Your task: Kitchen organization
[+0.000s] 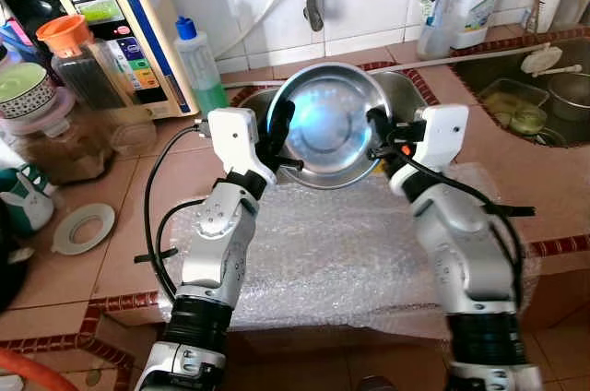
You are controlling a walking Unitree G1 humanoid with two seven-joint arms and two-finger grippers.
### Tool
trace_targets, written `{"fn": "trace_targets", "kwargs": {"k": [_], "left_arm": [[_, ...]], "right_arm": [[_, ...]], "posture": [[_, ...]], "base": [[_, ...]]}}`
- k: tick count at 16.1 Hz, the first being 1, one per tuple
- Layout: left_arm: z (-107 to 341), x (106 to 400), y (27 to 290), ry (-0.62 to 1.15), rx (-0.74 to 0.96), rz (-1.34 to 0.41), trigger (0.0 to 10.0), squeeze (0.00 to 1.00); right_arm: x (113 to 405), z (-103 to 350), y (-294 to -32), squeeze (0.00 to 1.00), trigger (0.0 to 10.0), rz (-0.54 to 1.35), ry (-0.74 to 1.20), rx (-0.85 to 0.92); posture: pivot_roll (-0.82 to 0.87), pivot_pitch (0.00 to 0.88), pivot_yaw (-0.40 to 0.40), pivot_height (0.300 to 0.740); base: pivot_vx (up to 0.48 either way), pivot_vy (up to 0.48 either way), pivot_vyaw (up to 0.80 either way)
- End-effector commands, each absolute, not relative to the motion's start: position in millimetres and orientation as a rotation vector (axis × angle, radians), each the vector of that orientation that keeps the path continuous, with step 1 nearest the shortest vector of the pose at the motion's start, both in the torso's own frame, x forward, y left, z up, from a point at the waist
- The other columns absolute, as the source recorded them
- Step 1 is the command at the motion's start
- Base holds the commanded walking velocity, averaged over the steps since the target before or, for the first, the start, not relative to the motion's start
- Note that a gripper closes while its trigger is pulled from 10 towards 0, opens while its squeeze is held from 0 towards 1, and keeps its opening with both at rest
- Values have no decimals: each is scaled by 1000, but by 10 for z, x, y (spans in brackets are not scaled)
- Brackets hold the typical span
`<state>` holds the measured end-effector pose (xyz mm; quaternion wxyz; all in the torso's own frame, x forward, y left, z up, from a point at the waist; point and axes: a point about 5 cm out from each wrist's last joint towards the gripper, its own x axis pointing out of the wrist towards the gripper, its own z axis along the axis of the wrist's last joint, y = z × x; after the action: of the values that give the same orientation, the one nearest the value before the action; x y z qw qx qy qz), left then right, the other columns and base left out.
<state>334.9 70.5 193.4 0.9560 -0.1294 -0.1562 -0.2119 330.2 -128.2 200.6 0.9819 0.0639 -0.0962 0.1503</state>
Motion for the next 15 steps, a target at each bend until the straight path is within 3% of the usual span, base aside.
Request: {"fn": "trace_targets", "kwargs": {"k": [1,10,15], "left_arm": [[2007,3265,590,-356,-248,-521,10000,1000],[1981,3067,456,-304,-265,-728,10000,1000],[1783,3010,558,-206,-243,-728,10000,1000]], "right_arm": [[3342,1970,-1350,0,0,204,-162,138],[3474,1987,-1482,0,0,71,-174,100],[3569,1989,-1651,0,0,-35,-190,36]], "posture": [[-365,83,181,740],[-332,88,181,740],[-322,89,181,740]], "base": [[0,0,0],[0,0,0],[0,0,0]]}}
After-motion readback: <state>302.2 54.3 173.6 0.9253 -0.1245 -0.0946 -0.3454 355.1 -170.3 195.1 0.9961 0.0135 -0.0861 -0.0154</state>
